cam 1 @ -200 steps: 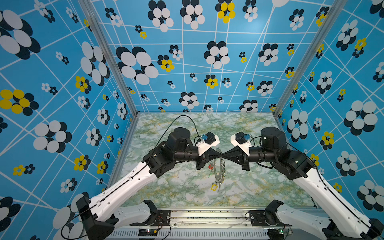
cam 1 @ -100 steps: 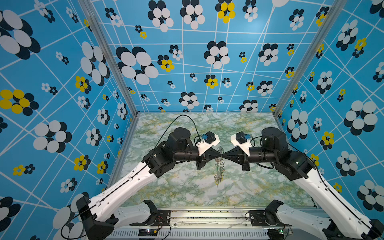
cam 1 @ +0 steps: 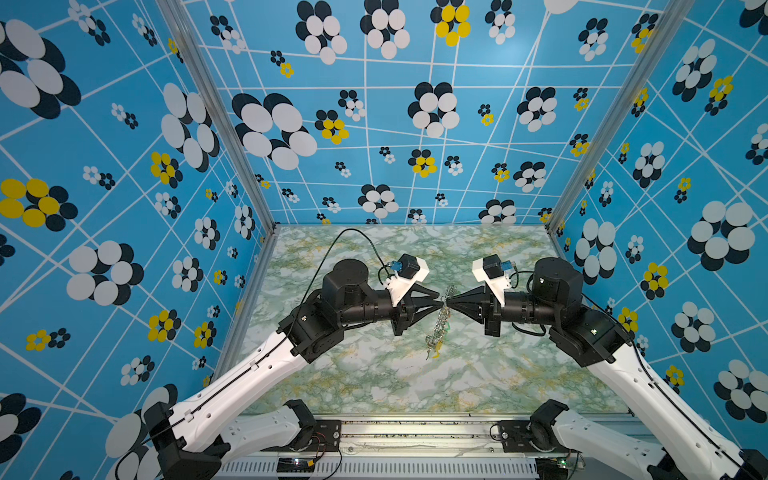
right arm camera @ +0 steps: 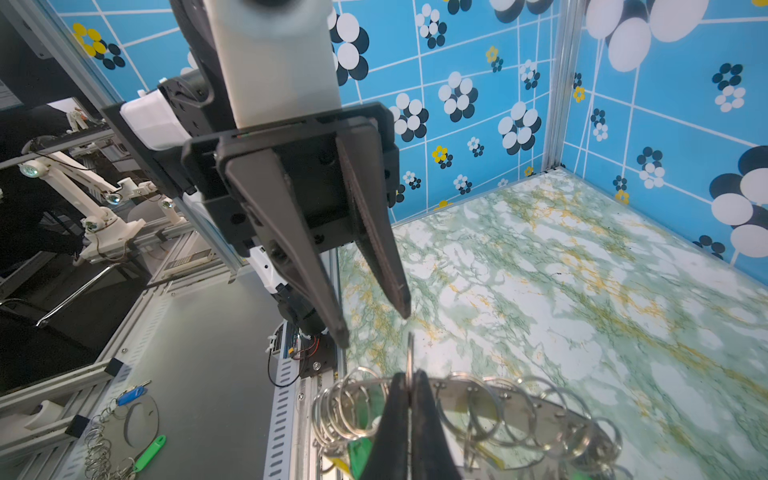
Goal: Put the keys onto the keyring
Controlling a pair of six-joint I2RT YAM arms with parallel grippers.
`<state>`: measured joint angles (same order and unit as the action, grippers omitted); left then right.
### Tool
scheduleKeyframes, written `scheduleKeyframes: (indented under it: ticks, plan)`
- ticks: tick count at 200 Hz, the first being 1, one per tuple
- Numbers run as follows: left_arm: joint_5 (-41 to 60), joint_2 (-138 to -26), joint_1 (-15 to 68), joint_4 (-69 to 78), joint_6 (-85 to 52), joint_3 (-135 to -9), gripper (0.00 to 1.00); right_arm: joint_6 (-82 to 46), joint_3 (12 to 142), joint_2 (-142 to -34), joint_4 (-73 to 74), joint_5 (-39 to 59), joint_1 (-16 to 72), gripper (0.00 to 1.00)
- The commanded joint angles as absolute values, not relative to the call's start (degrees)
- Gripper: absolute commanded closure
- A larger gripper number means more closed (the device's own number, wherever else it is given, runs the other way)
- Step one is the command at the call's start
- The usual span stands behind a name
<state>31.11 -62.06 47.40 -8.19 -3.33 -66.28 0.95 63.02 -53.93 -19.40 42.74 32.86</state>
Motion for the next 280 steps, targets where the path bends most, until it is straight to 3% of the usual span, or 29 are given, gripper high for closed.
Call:
scheduleKeyframes:
  ticks: [1,64,142,244,280]
  plan:
    - [32.1,-61.8,46.96,-4.6,-5.6,-65.14,0.72,-2.51,62.45,-52.44,-12.56,46.1,31.97,1.0]
    - [32.97,-61.94,45.21,0.33,-9.09,-63.2,0.7,-3.58,62.86,-53.37,-11.62,48.63,31.71,1.0]
    - [37.73,-63.68,45.31,1.85,-10.52,-63.81,0.83,-3.78,62.75,-53.44,-10.84,48.35,31.46,1.0]
    - [39.66,-64.54,45.56,4.3,-11.59,-64.73,0.9,-4.6,62.78,-54.41,-10.32,49.75,31.36,1.0]
    - [40.09,-64.69,45.93,4.9,-11.56,-64.76,1.0,-4.49,62.88,-54.51,-10.55,49.98,31.37,1.0]
